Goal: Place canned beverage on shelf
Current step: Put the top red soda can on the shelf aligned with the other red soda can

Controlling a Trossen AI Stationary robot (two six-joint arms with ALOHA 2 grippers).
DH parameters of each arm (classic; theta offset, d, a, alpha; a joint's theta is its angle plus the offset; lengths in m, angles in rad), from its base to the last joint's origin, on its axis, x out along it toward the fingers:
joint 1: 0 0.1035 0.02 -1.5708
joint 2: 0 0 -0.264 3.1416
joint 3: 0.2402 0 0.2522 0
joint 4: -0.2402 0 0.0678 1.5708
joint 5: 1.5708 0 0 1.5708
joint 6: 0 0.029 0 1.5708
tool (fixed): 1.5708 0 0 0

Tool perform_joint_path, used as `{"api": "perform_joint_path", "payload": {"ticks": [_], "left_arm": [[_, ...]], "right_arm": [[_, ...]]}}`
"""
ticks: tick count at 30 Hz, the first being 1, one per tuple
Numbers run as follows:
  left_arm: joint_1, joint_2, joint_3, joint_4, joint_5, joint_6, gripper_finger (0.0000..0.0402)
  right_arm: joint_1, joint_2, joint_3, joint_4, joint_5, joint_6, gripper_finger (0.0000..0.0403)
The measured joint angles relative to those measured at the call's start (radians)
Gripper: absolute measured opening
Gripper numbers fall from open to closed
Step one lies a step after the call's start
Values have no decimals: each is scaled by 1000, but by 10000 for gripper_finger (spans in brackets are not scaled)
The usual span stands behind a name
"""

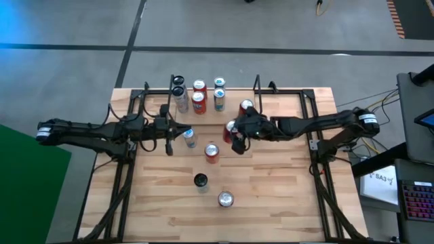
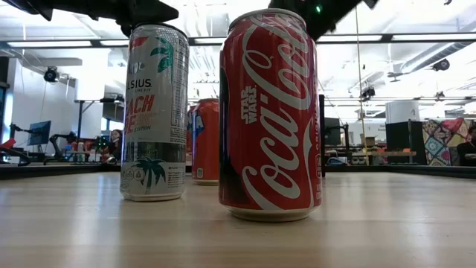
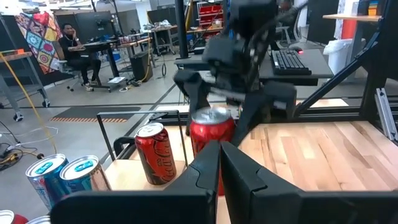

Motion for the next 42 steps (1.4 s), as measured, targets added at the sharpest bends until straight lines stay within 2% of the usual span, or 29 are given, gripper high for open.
{"api": "perform_joint_path", "payload": {"ticks": [8, 16, 25, 35, 38, 42], "left_arm": [[0, 0, 0, 1, 0, 0, 0], [0, 0, 0, 5, 0, 0, 0], [0, 0, 0, 15, 0, 0, 0], [0, 0, 3, 17, 0, 19, 0], [0, 0, 3, 17, 0, 30, 0], [0, 0, 3, 17, -2, 52, 0]], "right_arm": [[-18, 16, 234, -173, -1, -130, 292], [-95, 27, 338, -220, -25, -237, 292], [-249, 27, 383, -205, -53, -358, 292], [-487, 34, 383, -202, -191, -383, 292], [-537, 50, 383, -207, -250, -367, 292], [-580, 78, 383, -203, -267, -378, 292]]}}
